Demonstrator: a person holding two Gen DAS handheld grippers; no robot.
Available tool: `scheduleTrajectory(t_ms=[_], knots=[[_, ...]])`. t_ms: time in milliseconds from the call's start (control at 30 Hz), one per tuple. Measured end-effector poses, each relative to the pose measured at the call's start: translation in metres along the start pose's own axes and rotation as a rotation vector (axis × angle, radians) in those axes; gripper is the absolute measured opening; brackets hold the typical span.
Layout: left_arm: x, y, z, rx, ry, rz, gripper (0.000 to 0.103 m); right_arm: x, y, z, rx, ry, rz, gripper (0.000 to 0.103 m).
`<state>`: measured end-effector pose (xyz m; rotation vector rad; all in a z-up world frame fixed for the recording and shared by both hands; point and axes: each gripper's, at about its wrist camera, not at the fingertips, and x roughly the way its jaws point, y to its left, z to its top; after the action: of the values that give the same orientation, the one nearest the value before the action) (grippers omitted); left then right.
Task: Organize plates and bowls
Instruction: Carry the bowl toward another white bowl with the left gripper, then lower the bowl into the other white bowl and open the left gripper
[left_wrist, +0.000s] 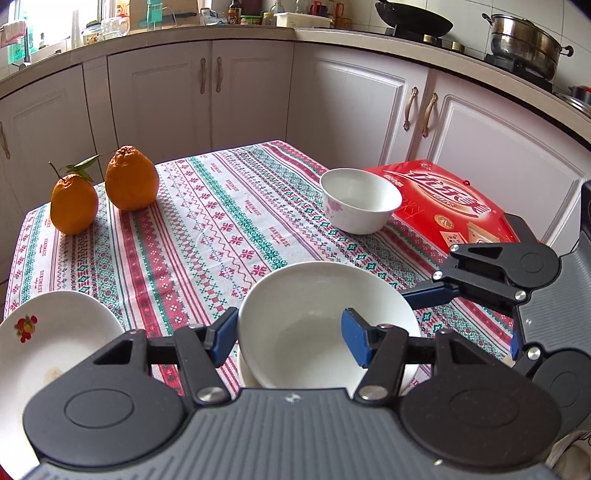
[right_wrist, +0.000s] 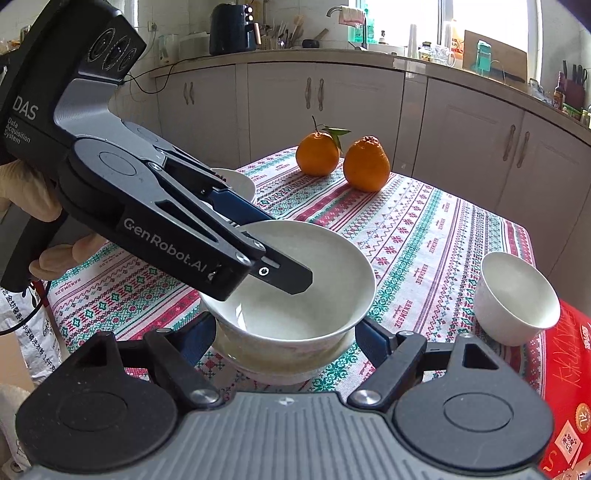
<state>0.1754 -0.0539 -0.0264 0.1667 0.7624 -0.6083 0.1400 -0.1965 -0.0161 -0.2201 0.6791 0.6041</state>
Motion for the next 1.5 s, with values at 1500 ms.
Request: scheduleTrajectory(t_ms=[1500], knots=[[-0.071, 0.015, -0.033, -0.015, -0.182, -0.033, 0.071, -0.018, 0.042, -0.003, -0.001, -0.016, -0.028, 0.103]])
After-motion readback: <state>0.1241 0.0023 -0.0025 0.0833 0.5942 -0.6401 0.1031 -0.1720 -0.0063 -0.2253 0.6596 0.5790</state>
